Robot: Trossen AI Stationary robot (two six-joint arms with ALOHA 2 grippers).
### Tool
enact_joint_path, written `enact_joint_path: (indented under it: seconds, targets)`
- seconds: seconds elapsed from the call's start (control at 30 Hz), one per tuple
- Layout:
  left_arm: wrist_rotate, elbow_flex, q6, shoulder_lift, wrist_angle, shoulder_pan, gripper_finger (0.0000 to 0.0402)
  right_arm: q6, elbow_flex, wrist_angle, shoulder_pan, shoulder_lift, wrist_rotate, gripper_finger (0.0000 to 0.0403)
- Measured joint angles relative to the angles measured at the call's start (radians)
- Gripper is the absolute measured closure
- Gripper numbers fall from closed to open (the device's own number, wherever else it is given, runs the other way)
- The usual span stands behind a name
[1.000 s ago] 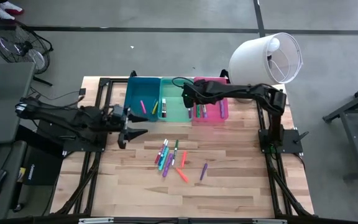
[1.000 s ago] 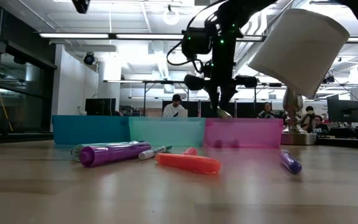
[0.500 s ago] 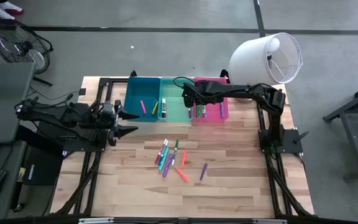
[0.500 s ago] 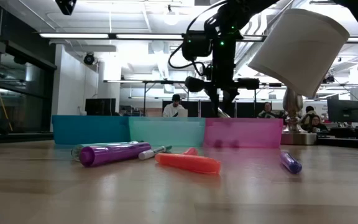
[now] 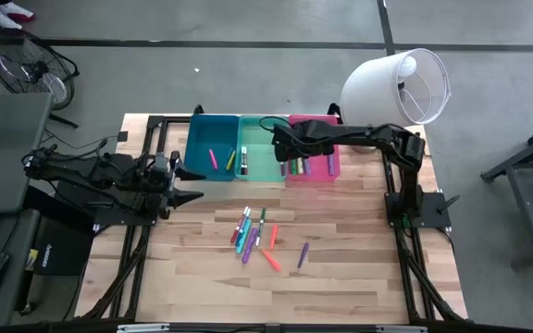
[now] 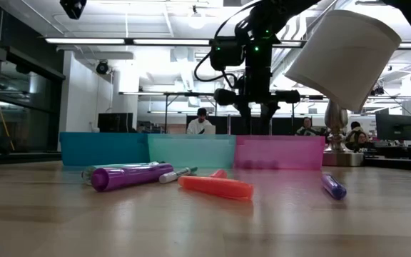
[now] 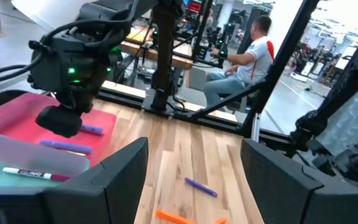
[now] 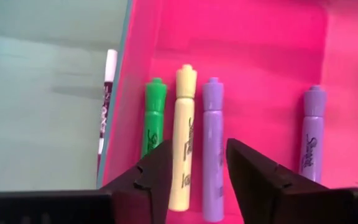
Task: Pick & Place Markers
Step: Put the purple pen into the blue bin
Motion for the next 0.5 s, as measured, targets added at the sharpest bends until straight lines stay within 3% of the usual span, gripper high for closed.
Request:
enact_joint_path:
  seconds: [0.2,0.5]
  targets:
    - [0.015,0.000,-0.003,0.000,-0.001,0.000,0.0149,-0.036,0.000,0.000,0.011,-0.035,-0.037,0.0238]
    - [0.038,0.000,-0.003,0.000,0.001,0.000,0.0149,-0.045,0.001,-0.022,0.091,-0.153,-0.107,0.0240]
